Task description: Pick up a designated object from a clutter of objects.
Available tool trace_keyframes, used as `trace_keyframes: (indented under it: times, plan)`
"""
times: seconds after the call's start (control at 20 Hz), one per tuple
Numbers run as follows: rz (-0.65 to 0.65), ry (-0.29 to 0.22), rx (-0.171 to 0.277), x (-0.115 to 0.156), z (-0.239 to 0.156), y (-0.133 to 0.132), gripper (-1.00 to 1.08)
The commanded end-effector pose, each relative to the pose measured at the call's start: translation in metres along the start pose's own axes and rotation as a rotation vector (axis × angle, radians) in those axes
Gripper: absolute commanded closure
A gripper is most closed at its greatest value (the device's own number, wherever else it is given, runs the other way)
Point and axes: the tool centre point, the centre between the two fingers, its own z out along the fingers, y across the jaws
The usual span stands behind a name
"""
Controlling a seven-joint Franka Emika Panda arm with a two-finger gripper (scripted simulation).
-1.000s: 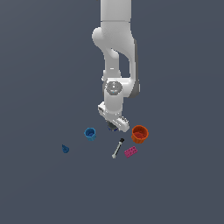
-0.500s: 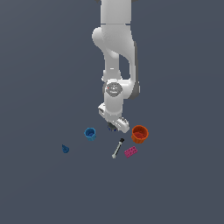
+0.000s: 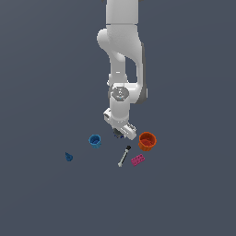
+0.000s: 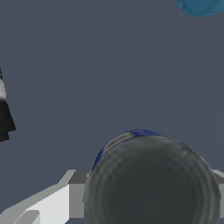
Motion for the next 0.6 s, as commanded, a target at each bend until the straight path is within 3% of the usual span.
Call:
trace_keyframes:
  times: [0.0,0.55]
  plan:
    - [0.0,0.001,0.001,0.001,-0.006,-0.002,1.08]
    - [0.0,0.001,0.001,0.013,-0.065,-0.02,1.08]
